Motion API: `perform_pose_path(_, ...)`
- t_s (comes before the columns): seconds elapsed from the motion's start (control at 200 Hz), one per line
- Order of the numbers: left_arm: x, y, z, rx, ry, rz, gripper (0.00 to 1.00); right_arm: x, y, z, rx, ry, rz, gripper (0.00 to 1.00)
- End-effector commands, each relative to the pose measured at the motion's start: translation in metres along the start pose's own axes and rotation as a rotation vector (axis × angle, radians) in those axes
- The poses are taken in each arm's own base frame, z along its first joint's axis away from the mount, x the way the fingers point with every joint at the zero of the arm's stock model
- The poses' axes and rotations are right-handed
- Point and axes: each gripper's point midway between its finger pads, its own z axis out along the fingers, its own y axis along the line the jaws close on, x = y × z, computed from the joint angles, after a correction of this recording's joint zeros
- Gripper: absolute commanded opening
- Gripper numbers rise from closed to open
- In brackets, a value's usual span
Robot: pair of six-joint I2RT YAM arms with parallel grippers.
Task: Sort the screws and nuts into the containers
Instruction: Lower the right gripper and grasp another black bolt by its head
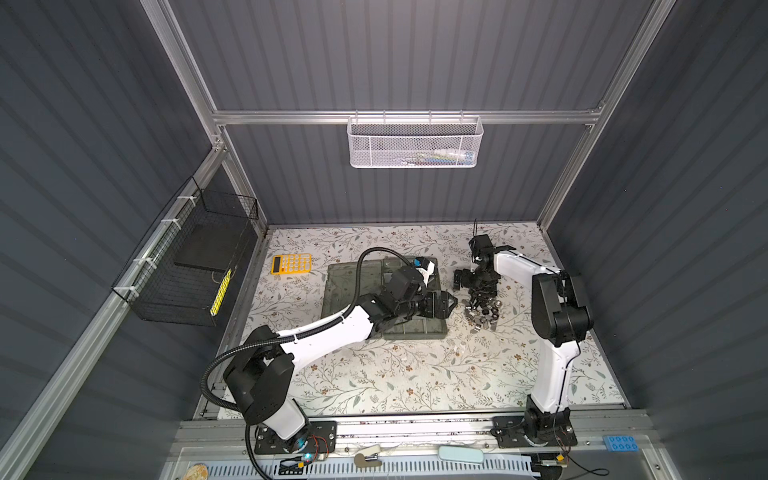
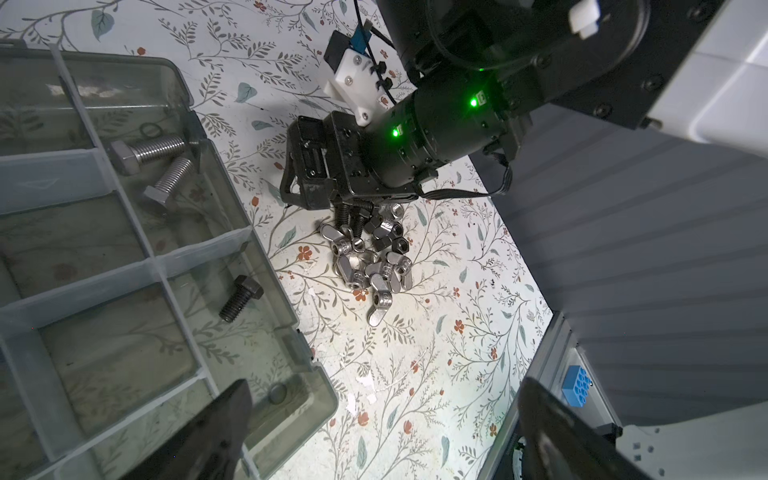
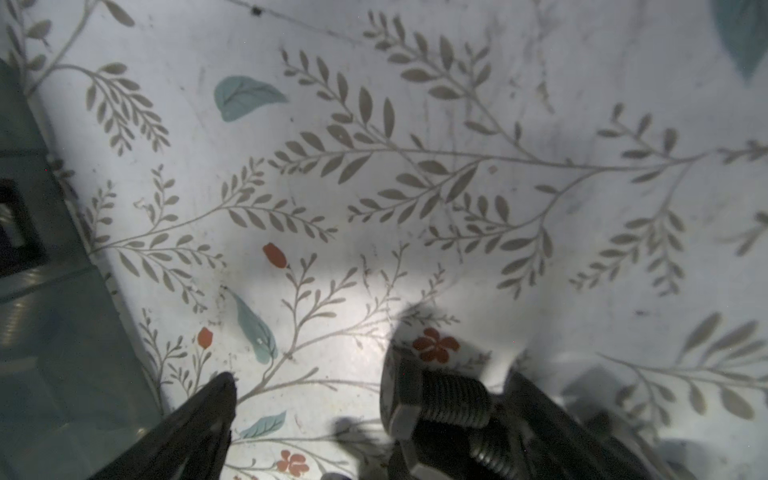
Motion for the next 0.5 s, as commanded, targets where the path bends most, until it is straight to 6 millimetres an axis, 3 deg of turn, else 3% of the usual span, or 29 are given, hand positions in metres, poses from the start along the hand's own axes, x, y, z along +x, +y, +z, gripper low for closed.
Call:
perform_pose_path(0.0,-0.005,-0.003,-0.011,-0.007,-0.020,0.026,1.00,0.003,0.007,0.006,-0.008,0.030,0.003,0.99)
perform_pose_path(0.495,-0.003,0.000,-0.020,-0.021,-0.027,0.026,1.00,0.001,0.022,0.015,0.031,0.039,-0.049,0.97)
